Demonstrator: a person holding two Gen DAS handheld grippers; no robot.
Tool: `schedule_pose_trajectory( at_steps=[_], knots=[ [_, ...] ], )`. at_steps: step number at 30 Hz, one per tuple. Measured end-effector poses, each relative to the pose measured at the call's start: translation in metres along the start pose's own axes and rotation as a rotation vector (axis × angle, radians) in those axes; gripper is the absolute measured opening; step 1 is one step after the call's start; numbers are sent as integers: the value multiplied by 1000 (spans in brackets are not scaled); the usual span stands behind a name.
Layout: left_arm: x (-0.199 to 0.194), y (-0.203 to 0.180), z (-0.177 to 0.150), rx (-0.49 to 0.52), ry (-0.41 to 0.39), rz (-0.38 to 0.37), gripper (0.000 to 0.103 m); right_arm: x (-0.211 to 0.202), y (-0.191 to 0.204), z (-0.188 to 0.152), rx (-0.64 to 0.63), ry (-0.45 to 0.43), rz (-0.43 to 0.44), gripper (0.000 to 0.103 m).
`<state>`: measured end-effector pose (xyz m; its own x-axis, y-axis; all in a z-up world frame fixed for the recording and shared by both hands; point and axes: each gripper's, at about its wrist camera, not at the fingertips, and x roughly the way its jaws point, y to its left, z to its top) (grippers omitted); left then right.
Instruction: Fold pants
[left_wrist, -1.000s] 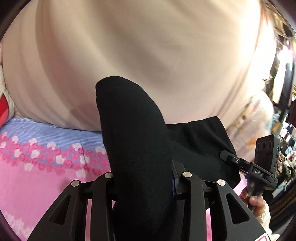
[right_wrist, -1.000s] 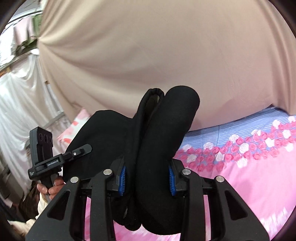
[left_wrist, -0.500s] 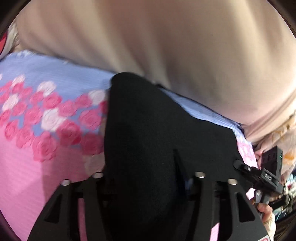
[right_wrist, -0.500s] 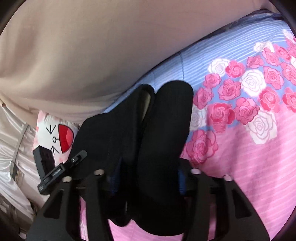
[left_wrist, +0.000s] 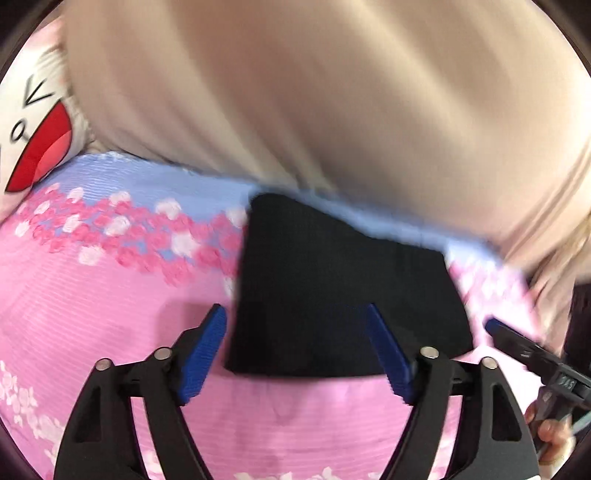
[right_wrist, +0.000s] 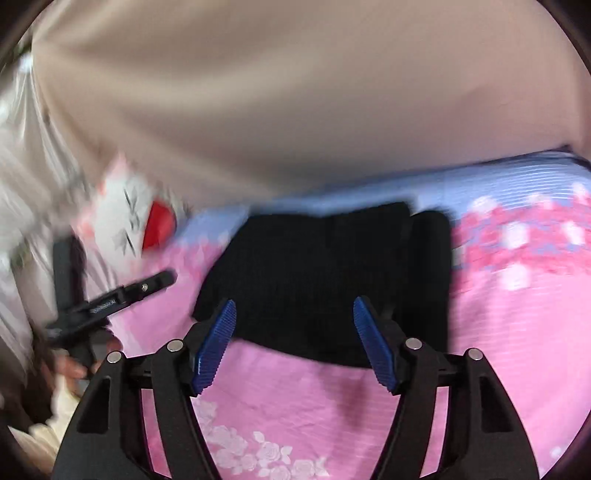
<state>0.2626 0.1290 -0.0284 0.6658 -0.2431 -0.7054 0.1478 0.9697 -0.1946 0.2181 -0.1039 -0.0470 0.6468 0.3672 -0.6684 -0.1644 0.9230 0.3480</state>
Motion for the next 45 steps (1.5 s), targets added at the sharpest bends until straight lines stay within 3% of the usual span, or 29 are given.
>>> schedule_pose_trajectory(
  at_steps=[1,2,3,4,5,9,12,15,16,18,20,26,36,45],
  knots=[
    [21,-6,-12,33,42,62,76,20,-17,-10,25,32,-62,60],
    [35,-10,-19,55,74,104,77,20,-30,-14,45,-24,-88,56],
    [55,-11,-28,89,111,171,78,21,-41,-14,96,4,-105,55],
    [59,-7,-33,89,91,180,86,17,-47,-14,149,6,-54,55],
    [57,-2,-35,66,76,164,86,6,-48,-13,200,-2,-38,55],
    [56,15,-30,-50,139,88,85,-10,-16,-14,77,-42,-65,56],
    [44,3,-33,-12,112,159,85,25,-23,-27,43,66,-177,56],
    [10,-21,-41,97,32,292,84,1,-17,-35,74,18,-185,57],
    [-2,-28,-44,125,3,327,84,-13,-11,-39,64,-20,-192,60],
    [-26,-40,-52,163,-46,369,88,-37,4,-42,40,-85,-208,91],
    [-45,-51,-60,176,-72,374,90,-64,22,-48,-1,-166,-241,97],
    [-87,-77,-77,180,-101,370,92,-107,56,-55,-29,-246,-339,98],
    [-112,-97,-110,217,-104,331,92,-136,72,-95,8,-237,-379,98],
    [-123,-97,-119,211,-91,323,92,-150,85,-99,-3,-267,-399,98]
  ],
)
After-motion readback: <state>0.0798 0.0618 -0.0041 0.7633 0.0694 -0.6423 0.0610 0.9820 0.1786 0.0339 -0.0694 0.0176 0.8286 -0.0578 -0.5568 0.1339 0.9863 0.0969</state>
